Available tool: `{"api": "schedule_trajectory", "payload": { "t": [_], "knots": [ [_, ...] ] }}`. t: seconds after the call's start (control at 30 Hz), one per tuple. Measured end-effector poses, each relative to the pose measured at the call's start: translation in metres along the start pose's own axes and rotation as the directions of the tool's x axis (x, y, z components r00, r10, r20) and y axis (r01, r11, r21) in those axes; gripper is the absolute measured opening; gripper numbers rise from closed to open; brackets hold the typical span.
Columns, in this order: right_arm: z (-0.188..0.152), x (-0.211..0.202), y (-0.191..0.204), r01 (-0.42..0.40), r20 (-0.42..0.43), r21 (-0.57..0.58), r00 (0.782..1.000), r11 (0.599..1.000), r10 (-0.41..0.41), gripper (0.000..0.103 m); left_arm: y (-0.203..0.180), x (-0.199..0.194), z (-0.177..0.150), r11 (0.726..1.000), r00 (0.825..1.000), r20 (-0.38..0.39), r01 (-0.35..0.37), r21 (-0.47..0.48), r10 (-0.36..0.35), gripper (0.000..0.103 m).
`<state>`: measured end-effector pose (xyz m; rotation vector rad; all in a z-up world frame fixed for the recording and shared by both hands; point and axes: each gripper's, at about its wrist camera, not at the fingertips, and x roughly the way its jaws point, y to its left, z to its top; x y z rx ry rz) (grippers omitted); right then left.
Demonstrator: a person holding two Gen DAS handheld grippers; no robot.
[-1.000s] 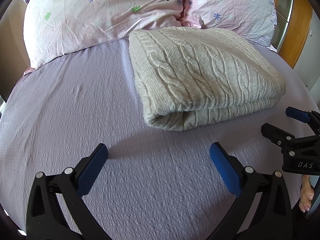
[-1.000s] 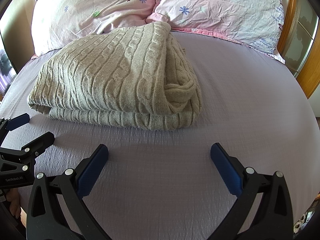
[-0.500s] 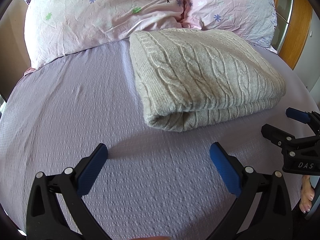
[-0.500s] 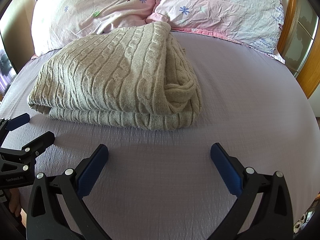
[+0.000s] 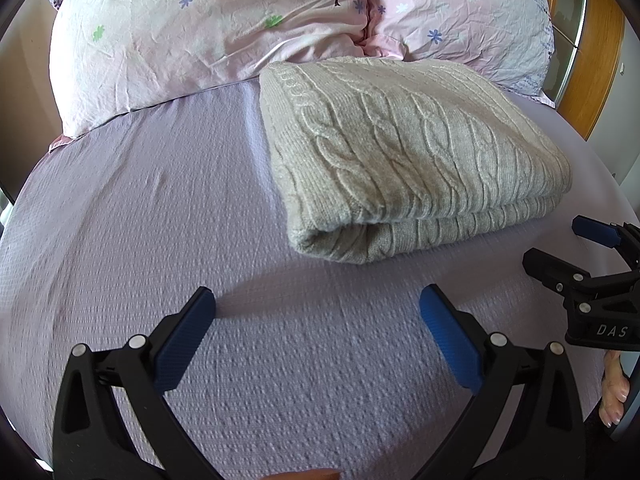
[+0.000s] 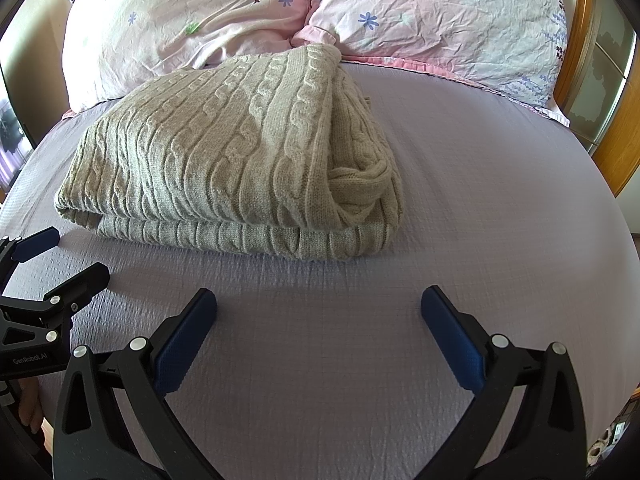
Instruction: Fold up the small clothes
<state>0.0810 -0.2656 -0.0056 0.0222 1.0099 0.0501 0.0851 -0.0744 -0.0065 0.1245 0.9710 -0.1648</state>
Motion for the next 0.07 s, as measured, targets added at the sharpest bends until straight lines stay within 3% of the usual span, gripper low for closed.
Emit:
{"api": "schedule_trajectory", "payload": {
  "t": [0.07],
  "knots": [
    [0.0,0.0001,0.0,0.0,0.0,0.0,1.0,1.0,0.0,0.102,0.0,0.0,-0.0001,1.0,1.0,0.0,0.0,0.0,0.0,0.101]
  ]
}}
